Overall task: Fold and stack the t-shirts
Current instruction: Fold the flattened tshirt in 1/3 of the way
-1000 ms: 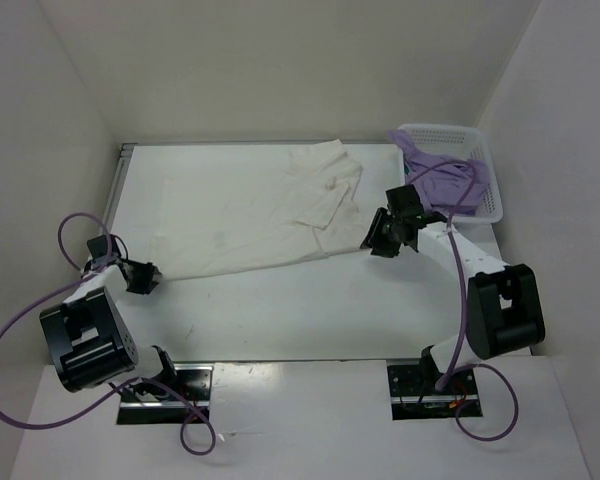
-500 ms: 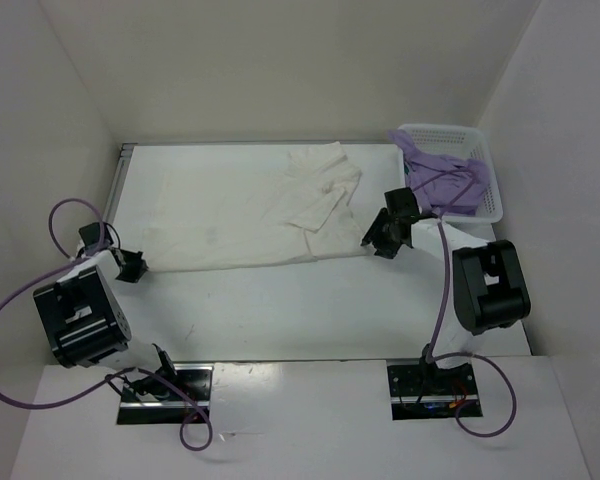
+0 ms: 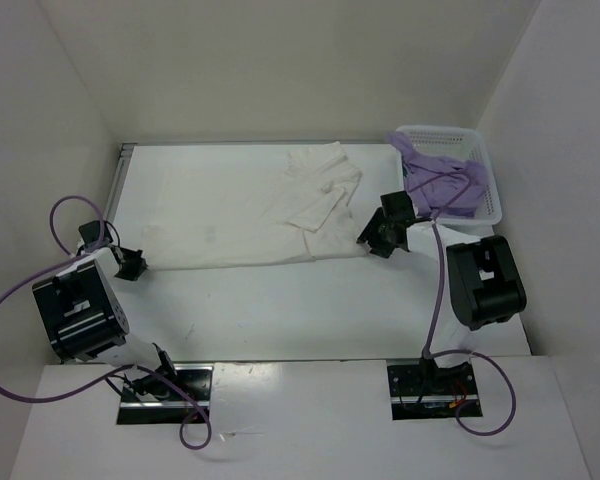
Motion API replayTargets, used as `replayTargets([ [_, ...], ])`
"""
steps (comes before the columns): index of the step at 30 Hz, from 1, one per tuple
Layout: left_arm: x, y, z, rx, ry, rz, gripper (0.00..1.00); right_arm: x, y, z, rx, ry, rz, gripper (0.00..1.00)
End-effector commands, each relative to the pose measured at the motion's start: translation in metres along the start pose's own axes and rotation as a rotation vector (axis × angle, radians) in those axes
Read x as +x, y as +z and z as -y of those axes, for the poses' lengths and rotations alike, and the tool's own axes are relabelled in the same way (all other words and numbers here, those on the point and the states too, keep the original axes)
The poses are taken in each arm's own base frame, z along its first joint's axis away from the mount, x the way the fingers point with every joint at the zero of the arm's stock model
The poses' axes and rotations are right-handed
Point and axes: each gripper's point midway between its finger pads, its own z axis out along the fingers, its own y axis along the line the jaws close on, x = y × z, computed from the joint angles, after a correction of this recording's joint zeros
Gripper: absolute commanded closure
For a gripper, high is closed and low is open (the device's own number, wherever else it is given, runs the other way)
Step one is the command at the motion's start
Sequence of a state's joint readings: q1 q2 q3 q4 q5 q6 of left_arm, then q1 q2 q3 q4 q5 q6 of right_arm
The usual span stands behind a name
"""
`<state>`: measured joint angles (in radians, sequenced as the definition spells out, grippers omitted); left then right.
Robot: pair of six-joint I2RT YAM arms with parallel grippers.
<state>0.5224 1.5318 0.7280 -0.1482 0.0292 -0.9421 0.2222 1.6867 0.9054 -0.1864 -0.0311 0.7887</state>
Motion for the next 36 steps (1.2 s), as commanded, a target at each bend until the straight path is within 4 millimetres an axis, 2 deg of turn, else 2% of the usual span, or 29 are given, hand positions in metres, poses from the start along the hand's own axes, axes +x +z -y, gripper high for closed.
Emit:
replayTargets([
  [1, -0.008, -0.002, 0.01, 0.04, 0.017, 0.015, 1.0, 0.03, -0.025, 0.018, 0.033, 0.041, -0.054, 0.45],
  [4, -0.007, -0.003, 0.009, 0.045, 0.018, 0.02, 1.0, 0.035, -0.03, 0.018, 0.013, 0.042, -0.071, 0.45],
  [8, -0.005, -0.002, 0.006, 0.038, 0.017, 0.014, 1.0, 0.045, -0.023, 0.028, 0.046, 0.044, -0.1, 0.45],
  [10, -0.006, -0.004, 0.008, 0.045, 0.018, 0.02, 1.0, 0.048, -0.018, 0.028, 0.033, 0.044, -0.108, 0.5],
  [13, -0.006, -0.007, 0.008, 0.052, 0.018, 0.026, 1.0, 0.043, -0.017, 0.015, 0.008, 0.025, -0.109, 0.5],
  [14, -0.006, -0.007, 0.008, 0.052, 0.018, 0.026, 1.0, 0.036, -0.018, 0.013, 0.007, 0.013, -0.082, 0.48],
  [16, -0.006, -0.01, 0.011, 0.066, 0.019, 0.026, 1.0, -0.012, -0.035, 0.009, 0.047, -0.039, 0.105, 0.42],
  [18, -0.008, -0.01, 0.013, 0.073, 0.02, 0.032, 1.0, -0.029, -0.041, 0.011, 0.048, -0.03, 0.11, 0.42],
  [19, -0.006, -0.01, 0.014, 0.08, 0.02, 0.024, 1.0, -0.049, -0.049, 0.009, 0.021, -0.001, 0.136, 0.4],
  [22, -0.004, -0.013, 0.018, 0.096, 0.029, 0.019, 1.0, -0.062, -0.082, -0.035, -0.095, -0.09, 0.181, 0.31],
  [24, -0.002, -0.013, 0.016, 0.088, 0.028, 0.012, 1.0, -0.066, -0.106, -0.055, -0.128, -0.115, 0.223, 0.28],
  [25, 0.002, -0.013, 0.019, 0.092, 0.038, 0.006, 1.0, -0.06, -0.114, -0.065, -0.153, -0.122, 0.219, 0.27],
  [27, 0.004, -0.013, 0.02, 0.095, 0.046, 0.002, 1.0, -0.054, -0.128, -0.069, -0.196, -0.092, 0.208, 0.27],
  [28, 0.003, -0.015, 0.022, 0.102, 0.047, 0.007, 1.0, -0.039, -0.124, -0.059, -0.183, -0.077, 0.181, 0.29],
  [30, 0.003, -0.015, 0.022, 0.102, 0.047, 0.008, 1.0, -0.021, -0.126, -0.052, -0.199, -0.003, 0.152, 0.37],
  [31, 0.003, -0.015, 0.022, 0.102, 0.047, 0.008, 1.0, -0.014, -0.136, -0.053, -0.246, 0.028, 0.155, 0.42],
  [32, 0.003, -0.015, 0.022, 0.102, 0.047, 0.008, 1.0, 0.004, -0.124, -0.037, -0.242, 0.103, 0.121, 0.56],
  [33, 0.006, -0.015, 0.024, 0.105, 0.054, 0.003, 1.0, 0.013, -0.122, -0.033, -0.257, 0.134, 0.106, 0.61],
  [34, 0.006, -0.015, 0.024, 0.105, 0.054, 0.003, 1.0, 0.034, -0.115, -0.021, -0.26, 0.155, 0.064, 0.64],
  [36, 0.006, -0.015, 0.024, 0.105, 0.054, 0.003, 1.0, 0.037, -0.107, -0.019, -0.285, 0.207, 0.072, 0.66],
])
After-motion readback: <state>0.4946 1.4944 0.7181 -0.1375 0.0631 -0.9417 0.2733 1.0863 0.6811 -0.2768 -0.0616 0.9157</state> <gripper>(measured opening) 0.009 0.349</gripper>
